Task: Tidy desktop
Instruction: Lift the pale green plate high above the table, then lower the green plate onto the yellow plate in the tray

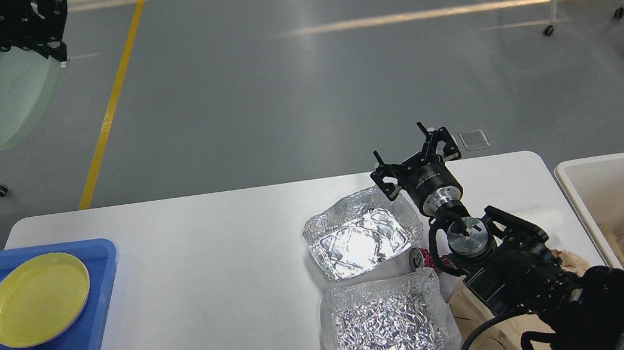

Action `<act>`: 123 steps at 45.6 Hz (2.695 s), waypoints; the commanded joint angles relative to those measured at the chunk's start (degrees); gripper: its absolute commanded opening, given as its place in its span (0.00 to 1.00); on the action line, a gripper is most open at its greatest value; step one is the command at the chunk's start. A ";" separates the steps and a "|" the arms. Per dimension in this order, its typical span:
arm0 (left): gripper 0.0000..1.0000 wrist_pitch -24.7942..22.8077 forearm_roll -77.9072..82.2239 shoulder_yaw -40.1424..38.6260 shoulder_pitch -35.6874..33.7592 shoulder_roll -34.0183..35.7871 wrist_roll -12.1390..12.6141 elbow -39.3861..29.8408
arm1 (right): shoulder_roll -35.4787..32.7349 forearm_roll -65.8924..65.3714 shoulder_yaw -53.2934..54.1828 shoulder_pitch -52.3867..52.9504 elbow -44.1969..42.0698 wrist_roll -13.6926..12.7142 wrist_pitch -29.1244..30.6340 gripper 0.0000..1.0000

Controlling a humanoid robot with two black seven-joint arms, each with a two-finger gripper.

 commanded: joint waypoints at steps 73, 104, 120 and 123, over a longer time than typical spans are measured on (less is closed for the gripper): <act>0.00 38.49 13.48 0.71 59.02 -6.37 1.40 12.95 | 0.00 -0.01 0.00 0.00 0.00 0.00 0.00 1.00; 0.59 41.04 13.22 -0.34 63.42 -7.69 1.58 17.18 | 0.00 -0.01 0.00 0.00 0.00 0.00 0.00 1.00; 0.87 37.53 9.89 -6.06 57.71 -6.64 1.23 15.95 | 0.00 -0.01 0.00 0.00 0.00 0.00 0.00 1.00; 0.89 34.37 7.69 -6.06 55.60 -6.64 1.23 15.86 | 0.00 -0.01 0.00 0.00 0.00 0.00 0.00 1.00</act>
